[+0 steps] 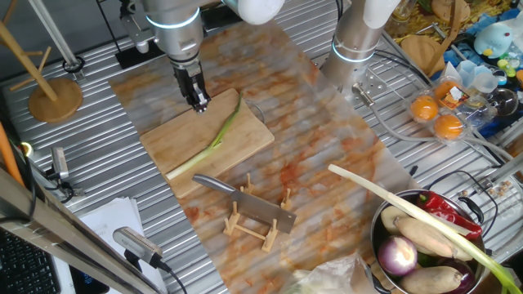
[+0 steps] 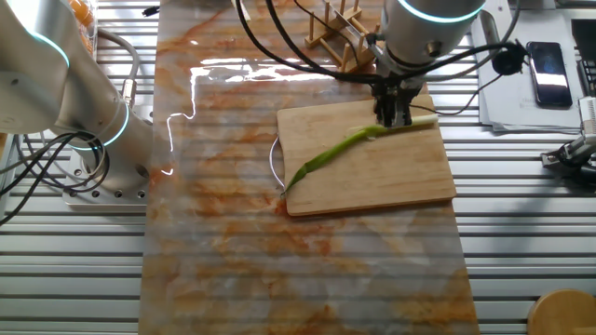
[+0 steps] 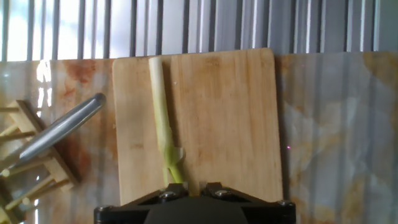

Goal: Chop the scallions

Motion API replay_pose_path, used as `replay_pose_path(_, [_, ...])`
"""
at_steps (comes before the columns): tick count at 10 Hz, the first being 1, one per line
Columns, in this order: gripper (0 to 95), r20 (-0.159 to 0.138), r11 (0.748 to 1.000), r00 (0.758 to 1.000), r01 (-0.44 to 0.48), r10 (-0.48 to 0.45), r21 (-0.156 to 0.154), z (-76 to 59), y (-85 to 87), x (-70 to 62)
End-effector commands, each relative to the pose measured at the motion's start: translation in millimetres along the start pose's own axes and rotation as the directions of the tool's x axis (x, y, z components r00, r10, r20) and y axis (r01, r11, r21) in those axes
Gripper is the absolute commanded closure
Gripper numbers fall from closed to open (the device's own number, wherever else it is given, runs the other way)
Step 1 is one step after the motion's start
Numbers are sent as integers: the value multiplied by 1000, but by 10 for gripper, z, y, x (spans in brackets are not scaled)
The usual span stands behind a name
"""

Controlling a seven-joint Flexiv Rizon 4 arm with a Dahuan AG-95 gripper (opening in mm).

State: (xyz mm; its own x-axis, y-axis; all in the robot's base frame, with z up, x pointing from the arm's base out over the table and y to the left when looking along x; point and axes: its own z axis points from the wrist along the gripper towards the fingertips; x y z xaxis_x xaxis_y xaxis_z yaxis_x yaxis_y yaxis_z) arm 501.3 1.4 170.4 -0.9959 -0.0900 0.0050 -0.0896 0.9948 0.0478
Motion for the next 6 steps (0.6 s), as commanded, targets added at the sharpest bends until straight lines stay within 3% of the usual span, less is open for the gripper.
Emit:
replay_pose_path(1, [950, -10, 1000, 1000, 3, -2, 12, 3, 31, -25])
replay_pose_path(6, [950, -29, 1000, 999, -17, 18, 14, -9, 316, -243])
